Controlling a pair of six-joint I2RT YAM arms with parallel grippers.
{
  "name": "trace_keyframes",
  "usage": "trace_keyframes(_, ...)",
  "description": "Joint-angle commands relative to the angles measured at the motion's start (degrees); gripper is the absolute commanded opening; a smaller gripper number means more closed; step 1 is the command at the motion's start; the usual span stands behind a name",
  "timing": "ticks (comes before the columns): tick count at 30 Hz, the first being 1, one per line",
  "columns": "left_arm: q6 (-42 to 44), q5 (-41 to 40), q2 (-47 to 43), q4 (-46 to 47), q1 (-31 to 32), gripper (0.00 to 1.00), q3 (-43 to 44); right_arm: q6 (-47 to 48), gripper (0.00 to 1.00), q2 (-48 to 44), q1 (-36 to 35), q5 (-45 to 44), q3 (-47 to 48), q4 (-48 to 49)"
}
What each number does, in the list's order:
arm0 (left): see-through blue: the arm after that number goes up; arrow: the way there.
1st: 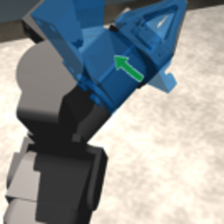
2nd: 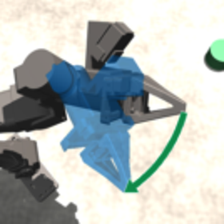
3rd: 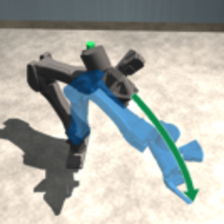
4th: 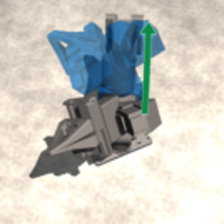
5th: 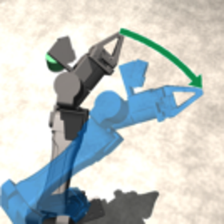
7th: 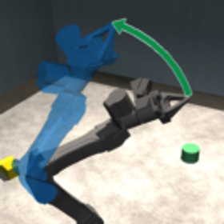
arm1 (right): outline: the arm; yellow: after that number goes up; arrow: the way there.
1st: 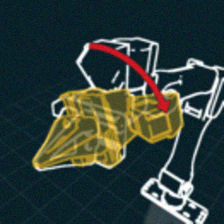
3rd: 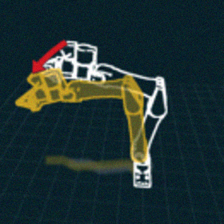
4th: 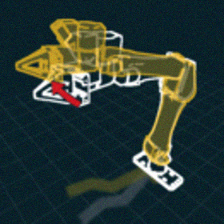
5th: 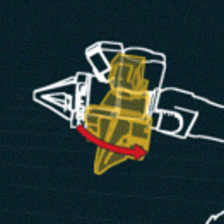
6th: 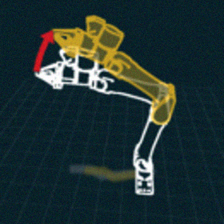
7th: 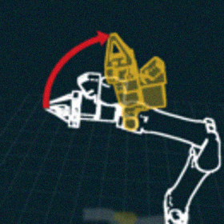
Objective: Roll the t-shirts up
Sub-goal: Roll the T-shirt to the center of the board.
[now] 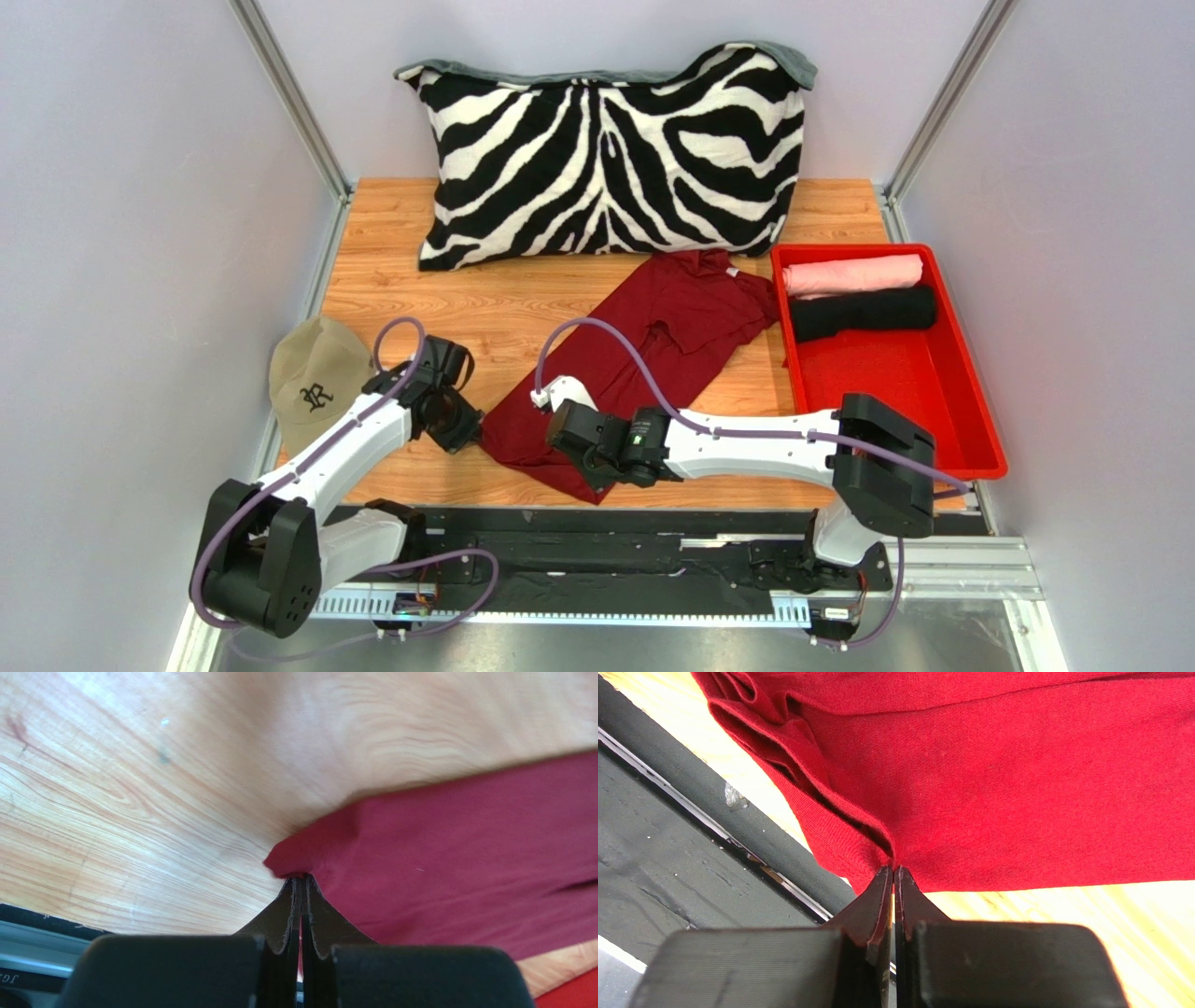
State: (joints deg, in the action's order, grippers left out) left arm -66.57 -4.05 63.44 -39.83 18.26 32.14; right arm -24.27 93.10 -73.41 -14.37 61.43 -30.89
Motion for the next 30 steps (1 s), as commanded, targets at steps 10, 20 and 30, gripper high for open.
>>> trace_keyframes(10, 4.9, -4.3, 14.7, -7.5, 6.6, 0.0, 25.0, -4.8, 0.0, -7.6, 4.1, -0.8, -3.8, 2.2)
trace_keyframes(20, 10.0, -1.5, 33.8, -5.2, 9.9, 0.0, 36.7, -7.6, 0.01, -6.6, 8.7, 0.3, -7.1, 3.3)
trace_keyframes(30, 15.4, 0.7, 33.9, 0.3, 10.0, 0.01, 36.7, -9.0, 0.06, -7.3, 9.0, 1.0, -8.5, 2.2)
